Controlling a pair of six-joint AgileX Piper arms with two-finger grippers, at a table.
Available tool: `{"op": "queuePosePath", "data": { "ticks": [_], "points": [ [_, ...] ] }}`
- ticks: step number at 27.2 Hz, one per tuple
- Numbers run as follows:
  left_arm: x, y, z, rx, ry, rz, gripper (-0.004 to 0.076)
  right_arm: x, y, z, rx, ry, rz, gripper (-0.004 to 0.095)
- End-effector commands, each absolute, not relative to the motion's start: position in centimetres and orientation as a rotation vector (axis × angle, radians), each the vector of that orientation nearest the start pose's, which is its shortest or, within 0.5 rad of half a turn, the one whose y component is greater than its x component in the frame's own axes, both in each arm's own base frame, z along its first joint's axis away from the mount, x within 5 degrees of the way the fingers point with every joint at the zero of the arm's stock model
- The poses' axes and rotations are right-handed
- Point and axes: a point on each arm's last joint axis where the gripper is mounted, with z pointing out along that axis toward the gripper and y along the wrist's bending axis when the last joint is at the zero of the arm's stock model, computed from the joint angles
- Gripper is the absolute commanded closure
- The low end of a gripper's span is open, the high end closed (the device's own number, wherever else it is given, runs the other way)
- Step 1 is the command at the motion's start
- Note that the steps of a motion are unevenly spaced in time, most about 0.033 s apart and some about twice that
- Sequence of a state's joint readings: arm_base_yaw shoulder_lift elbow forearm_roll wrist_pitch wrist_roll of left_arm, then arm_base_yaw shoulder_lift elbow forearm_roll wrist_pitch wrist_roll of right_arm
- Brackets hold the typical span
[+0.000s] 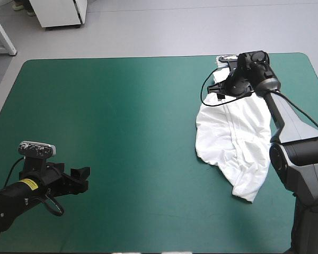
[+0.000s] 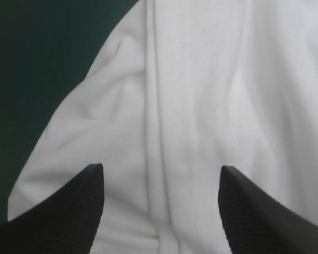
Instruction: Fold the cloth
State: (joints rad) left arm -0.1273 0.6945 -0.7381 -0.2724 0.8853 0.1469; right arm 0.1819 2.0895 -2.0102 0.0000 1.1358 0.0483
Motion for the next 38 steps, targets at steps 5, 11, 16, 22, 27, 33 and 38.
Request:
{"op": "queuePosePath", "data": {
  "ticks": [5, 11, 16, 22, 27, 33, 38],
  "points": [
    [11.2, -3.5, 35.4, 0.207, 2.180, -0.350, 0.0197, 48.1, 8.7, 25.4, -0.164, 2.721, 0.058, 0.0314],
    [10.9, -3.5, 35.8, 0.200, 2.169, -0.356, 0.0197, 48.4, 11.9, 22.6, -0.338, 2.742, 0.212, 0.0750],
    [10.7, -3.4, 35.5, 0.211, 2.195, -0.344, 0.0197, 46.4, 18.4, 24.4, -0.697, 2.644, 0.235, 0.0924],
    [10.7, -3.1, 36.0, 0.226, 2.181, -0.281, 0.0197, 40.8, 28.2, 27.7, -1.063, 2.507, 0.296, 0.0924],
    [10.7, -3.1, 36.1, 0.226, 2.177, -0.281, 0.0197, 34.6, 35.2, 28.7, -1.307, 2.379, 0.342, 0.0925],
    [10.7, -2.7, 36.8, 0.243, 2.155, -0.217, 0.0197, 27.0, 41.3, 28.7, -1.555, 2.243, 0.367, 0.0925],
    [10.6, -2.1, 37.9, 0.241, 2.123, -0.135, 0.0197, 24.7, 42.8, 28.6, -1.571, 2.214, 0.293, 0.0819]
  ]
}}
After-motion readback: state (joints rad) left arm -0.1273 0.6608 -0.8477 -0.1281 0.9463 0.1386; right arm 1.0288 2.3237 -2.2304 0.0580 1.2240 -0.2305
